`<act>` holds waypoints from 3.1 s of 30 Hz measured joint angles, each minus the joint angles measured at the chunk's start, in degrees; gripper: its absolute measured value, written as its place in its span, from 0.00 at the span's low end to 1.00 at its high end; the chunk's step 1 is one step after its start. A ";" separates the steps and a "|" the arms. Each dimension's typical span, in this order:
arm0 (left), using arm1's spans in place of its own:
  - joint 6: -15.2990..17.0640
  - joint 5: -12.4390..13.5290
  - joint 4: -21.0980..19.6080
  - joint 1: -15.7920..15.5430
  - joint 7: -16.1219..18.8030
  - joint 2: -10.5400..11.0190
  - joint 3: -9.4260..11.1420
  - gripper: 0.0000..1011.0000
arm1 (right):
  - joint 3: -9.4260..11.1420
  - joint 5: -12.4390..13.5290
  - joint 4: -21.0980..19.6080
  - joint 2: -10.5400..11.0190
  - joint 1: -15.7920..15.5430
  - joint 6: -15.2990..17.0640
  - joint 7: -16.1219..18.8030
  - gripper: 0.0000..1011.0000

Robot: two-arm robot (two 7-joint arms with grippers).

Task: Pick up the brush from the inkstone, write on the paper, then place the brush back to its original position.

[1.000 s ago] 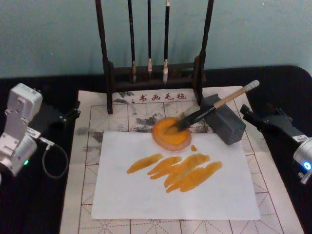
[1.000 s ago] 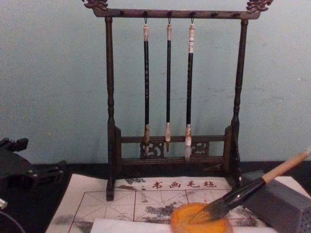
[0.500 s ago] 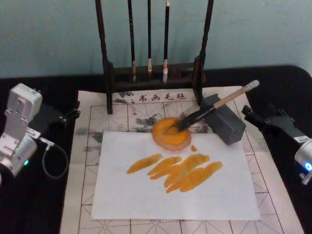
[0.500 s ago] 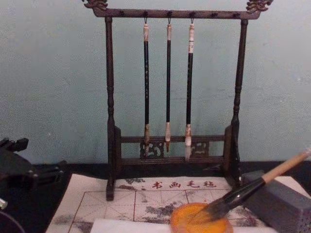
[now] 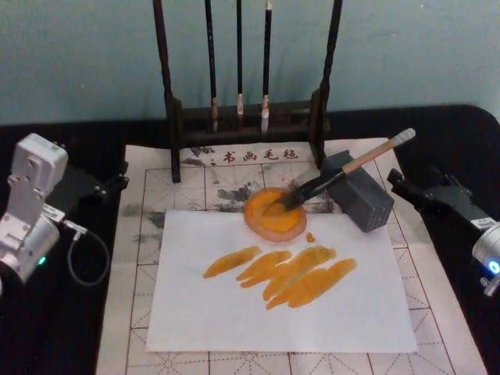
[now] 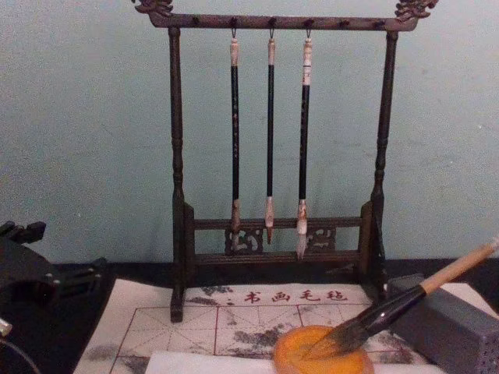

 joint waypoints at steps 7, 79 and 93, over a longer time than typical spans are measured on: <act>0.00 0.00 0.00 0.00 0.00 0.00 0.00 0.99 | -0.04 0.00 0.02 0.03 0.04 -0.02 0.02 0.99; 0.00 0.00 0.00 0.00 0.00 0.00 0.00 0.99 | -0.05 0.01 0.03 0.06 0.04 -0.03 0.07 0.99; 0.00 0.00 0.00 0.00 0.00 0.00 0.00 0.99 | -0.06 0.01 0.03 0.06 0.04 -0.03 0.06 0.99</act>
